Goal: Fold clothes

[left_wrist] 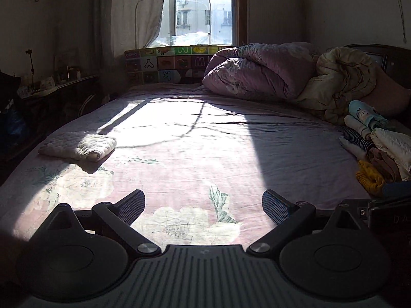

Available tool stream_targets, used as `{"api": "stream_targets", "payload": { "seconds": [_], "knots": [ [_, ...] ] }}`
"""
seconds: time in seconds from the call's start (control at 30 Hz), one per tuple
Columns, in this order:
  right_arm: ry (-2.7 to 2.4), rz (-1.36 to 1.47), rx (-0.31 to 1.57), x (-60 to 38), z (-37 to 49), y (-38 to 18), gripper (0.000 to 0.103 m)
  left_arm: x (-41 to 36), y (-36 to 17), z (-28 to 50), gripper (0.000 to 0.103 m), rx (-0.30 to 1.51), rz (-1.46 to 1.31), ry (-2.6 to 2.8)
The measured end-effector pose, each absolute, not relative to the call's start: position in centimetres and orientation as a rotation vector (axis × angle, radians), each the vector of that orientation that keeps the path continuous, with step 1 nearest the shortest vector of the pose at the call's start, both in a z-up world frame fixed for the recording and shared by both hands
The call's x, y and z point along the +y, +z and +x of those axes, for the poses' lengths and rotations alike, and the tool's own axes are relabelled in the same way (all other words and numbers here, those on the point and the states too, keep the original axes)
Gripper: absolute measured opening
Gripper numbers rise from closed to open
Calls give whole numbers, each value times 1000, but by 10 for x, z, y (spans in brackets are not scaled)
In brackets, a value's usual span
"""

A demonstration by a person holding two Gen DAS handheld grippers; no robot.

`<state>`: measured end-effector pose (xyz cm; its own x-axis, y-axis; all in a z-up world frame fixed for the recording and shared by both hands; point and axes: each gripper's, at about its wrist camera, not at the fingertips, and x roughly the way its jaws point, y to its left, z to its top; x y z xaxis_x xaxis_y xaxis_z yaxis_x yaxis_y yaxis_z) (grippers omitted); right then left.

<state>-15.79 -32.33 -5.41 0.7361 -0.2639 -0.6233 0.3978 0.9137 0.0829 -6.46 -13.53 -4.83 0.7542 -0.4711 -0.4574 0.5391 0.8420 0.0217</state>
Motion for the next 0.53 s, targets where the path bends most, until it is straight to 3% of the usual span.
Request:
{"api": "stream_targets", "payload": {
  "seconds": [0.53],
  "knots": [
    [-287, 214, 682, -320, -119, -66, 103, -140, -60, -40, 99, 518, 181, -480]
  ]
}}
